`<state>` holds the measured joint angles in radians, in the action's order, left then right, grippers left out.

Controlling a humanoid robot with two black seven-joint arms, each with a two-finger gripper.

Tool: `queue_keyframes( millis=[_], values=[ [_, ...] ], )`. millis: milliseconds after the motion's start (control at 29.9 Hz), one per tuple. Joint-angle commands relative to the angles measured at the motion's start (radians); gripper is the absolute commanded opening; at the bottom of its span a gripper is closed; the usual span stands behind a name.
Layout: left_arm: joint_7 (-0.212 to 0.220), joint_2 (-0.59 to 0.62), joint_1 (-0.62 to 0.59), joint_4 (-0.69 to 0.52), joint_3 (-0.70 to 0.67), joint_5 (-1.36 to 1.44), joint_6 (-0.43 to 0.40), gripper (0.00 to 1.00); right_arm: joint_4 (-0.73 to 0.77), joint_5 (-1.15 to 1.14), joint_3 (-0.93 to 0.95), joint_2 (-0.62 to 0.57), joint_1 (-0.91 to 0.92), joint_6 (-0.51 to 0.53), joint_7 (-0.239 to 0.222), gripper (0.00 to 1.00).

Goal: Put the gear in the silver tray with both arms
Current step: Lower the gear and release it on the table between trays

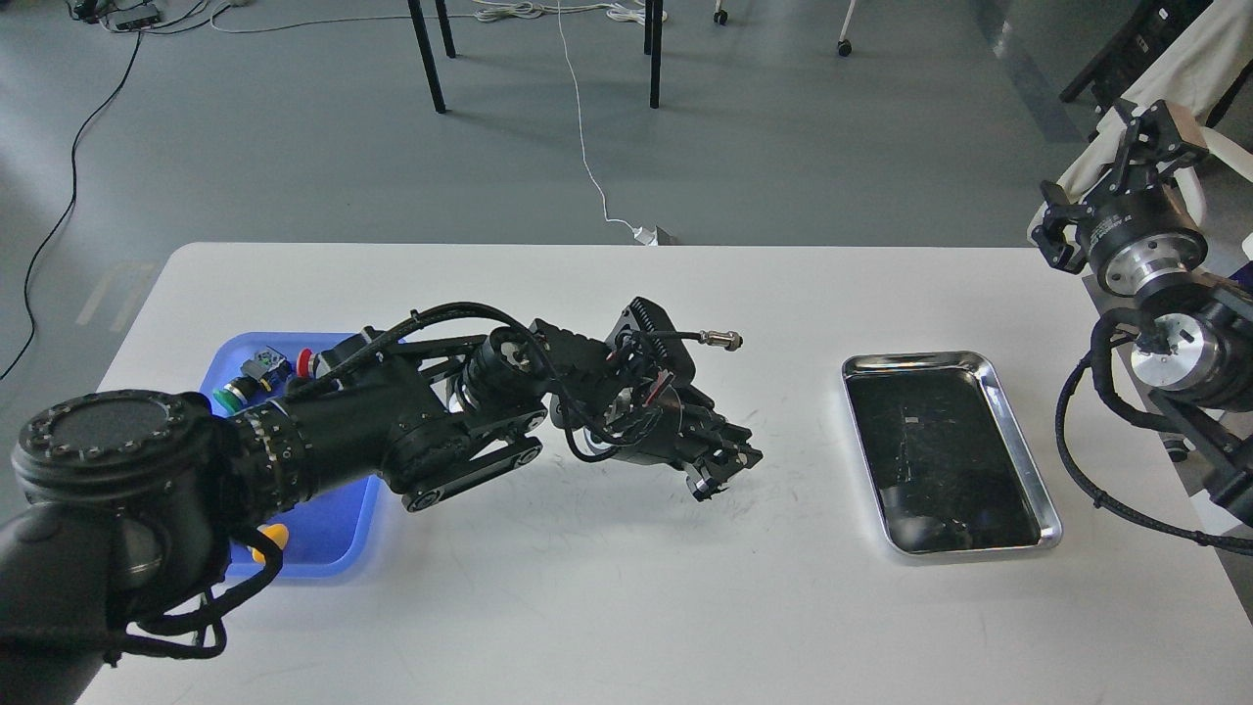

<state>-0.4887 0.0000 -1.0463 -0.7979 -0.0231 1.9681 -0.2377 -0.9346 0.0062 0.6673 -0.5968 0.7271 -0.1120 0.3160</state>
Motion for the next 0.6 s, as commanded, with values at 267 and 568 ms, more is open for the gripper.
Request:
queue_keyframes(
  millis=[267,568],
  values=[
    [0.0,0.0,0.043,0.012,0.0,0.0,0.003,0.17,-0.001,0.0,0.0,-0.006,0.0,0.0,0.0,0.99],
    [0.0,0.0,0.069,0.059,0.0,0.0,0.008,0.18,-0.003,0.0,-0.002,-0.009,0.0,0.002,0.0,0.99]
  ],
)
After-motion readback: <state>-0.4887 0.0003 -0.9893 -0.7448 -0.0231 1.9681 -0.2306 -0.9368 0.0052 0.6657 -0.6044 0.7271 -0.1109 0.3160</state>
